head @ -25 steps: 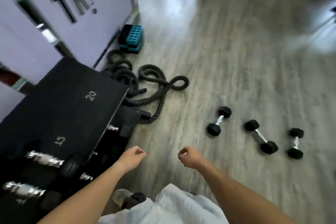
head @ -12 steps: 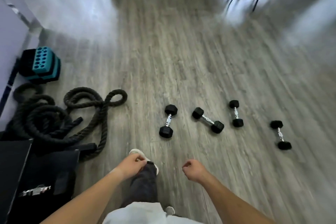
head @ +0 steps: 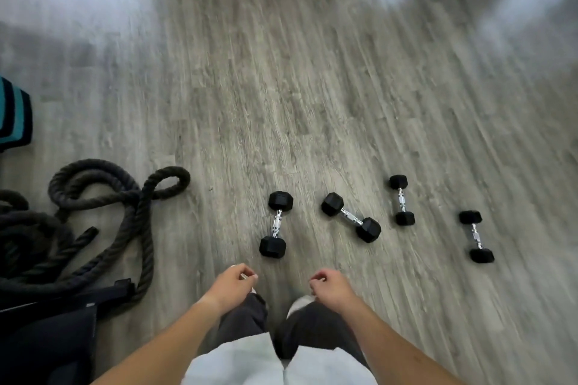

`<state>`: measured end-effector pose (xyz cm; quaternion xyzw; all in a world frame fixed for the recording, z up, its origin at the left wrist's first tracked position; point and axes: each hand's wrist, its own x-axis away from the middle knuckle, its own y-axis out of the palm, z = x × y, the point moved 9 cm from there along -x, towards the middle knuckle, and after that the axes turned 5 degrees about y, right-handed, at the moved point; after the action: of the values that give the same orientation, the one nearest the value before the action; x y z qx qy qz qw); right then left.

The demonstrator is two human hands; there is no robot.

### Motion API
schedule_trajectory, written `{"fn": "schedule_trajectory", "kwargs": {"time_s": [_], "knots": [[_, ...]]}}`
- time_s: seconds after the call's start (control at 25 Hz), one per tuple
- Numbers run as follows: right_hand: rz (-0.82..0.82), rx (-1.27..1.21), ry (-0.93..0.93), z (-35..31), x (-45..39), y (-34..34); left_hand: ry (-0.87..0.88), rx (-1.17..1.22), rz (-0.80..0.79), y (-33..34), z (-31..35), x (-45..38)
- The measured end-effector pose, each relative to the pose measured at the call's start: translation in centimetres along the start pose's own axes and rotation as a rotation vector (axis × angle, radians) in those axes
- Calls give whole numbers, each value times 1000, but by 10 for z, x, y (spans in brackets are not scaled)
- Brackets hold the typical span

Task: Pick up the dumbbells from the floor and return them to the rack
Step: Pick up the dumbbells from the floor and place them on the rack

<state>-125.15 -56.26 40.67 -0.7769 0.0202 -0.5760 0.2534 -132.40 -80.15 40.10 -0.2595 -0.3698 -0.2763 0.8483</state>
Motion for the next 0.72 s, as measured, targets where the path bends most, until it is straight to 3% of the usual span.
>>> {"fn": "schedule_trajectory", "kwargs": {"time_s": [0.4,0.72], "knots": [[-203,2,102,-32,-279,93,-217,218,39,101,-109,-200],[-105,-159,301,-24,-541,184,-349,394,109,168,-214,-366]]}}
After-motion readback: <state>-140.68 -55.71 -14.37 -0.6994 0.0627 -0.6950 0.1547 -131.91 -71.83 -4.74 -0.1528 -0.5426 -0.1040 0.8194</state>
